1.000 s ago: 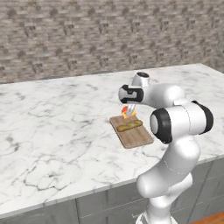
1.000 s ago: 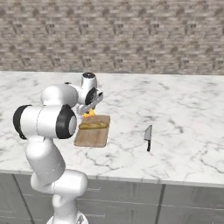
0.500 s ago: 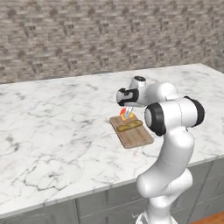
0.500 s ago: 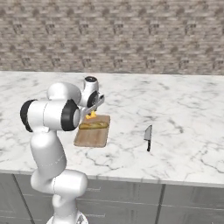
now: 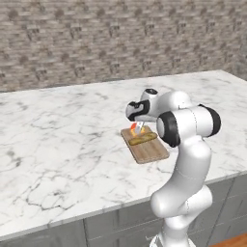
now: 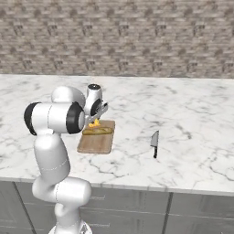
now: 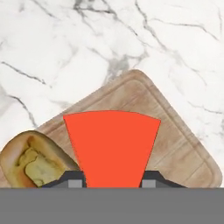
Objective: Retrieve the sausage and cheese from the fridge and place them on the cutting board on the counter.
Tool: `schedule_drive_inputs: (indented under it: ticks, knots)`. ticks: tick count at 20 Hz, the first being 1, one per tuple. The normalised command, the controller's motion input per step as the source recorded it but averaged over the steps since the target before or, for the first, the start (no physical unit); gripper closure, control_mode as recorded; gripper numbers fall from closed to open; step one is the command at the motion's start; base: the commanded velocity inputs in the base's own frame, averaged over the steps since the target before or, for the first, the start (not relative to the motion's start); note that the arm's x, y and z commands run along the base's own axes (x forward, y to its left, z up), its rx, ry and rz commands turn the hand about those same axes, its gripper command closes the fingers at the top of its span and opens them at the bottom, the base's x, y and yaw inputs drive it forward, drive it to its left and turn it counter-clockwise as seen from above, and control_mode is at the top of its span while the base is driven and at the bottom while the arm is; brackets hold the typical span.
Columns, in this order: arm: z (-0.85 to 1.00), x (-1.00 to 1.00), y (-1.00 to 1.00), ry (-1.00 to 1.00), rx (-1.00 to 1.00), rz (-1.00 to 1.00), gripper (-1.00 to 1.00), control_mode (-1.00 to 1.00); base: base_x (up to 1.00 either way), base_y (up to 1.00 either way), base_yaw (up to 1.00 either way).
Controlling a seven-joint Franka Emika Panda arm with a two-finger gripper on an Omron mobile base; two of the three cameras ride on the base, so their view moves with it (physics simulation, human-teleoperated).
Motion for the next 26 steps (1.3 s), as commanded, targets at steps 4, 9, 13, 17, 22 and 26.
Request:
schedule_drive_inputs:
  ticks: [4, 9, 13, 17, 22, 26]
  knots:
    - [-0.23, 0.15, 0.09, 0.00, 0.00, 0.02, -1.00, -1.00, 0.00, 0.00, 0.00]
    - [-0.06, 0.15, -0.01, -0.02, 0.00, 0.13, -1.00, -1.00, 0.00, 0.00, 0.00]
    - [0.03, -0.05, -0.17, -0.15, 0.00, 0.11, -1.00, -1.00, 0.00, 0.00, 0.00]
    - [0.36, -0.24, -0.13, -0.21, 0.00, 0.05, -1.00, -1.00, 0.00, 0.00, 0.00]
    - [0.90, -0.08, 0.00, -0.13, -0.03, -0.02, -1.00, -1.00, 0.00, 0.00, 0.00]
    - [1.00, -0.32, 0.00, 0.00, -0.14, -0.24, -1.00, -1.00, 0.00, 0.00, 0.00]
